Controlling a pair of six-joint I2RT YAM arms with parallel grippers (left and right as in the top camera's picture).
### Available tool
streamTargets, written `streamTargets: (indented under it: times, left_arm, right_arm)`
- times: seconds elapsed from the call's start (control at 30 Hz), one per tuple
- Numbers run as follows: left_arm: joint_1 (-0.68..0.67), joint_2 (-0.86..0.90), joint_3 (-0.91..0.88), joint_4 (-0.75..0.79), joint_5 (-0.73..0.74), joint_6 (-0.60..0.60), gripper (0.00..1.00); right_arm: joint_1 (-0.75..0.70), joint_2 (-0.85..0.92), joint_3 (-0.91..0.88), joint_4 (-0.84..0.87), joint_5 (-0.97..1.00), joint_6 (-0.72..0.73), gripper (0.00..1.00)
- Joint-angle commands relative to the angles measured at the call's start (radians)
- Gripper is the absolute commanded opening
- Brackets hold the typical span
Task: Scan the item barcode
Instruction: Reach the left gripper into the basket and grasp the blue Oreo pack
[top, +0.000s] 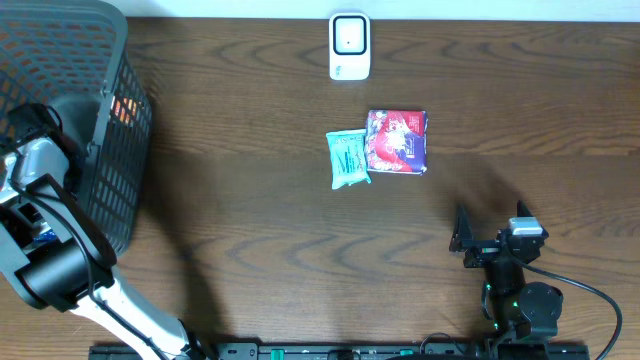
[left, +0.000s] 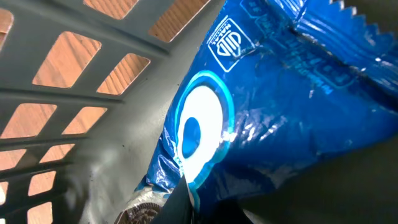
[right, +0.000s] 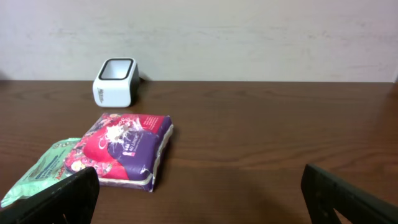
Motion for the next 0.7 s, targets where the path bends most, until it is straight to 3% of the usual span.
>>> streamTargets:
  times: [0.0, 0.1, 0.23, 0.43, 0.67]
  left_arm:
    - [-0.014, -0.024, -0.012, -0.053, 0.196, -0.026, 0.07]
    - [-0.032, -0.150, 0.010, -0.060, 0.298, -0.048, 0.07]
    - [-0.052, -0.455, 0.013, -0.006, 0.537, -0.070, 0.07]
    - [-0.054, -0.827, 0.013, 0.092, 0.597, -0.148, 0.07]
    - [-0.093, -1.056, 0.013, 0.158, 0.914, -0.348, 0.07]
  right_arm:
    - [0.009, -0.003, -0.002, -0.004, 0.000, -0.005, 0.99]
    - [0.009, -0.003, -0.002, -0.004, 0.001, -0.005, 0.99]
    - [0.009, -0.003, -0.002, -0.004, 0.001, -0.005, 0.99]
    - [0.009, -0.003, -0.002, -0.004, 0.001, -0.005, 0.99]
    - [0.009, -0.003, -0.002, -0.004, 0.000, -0.005, 0.99]
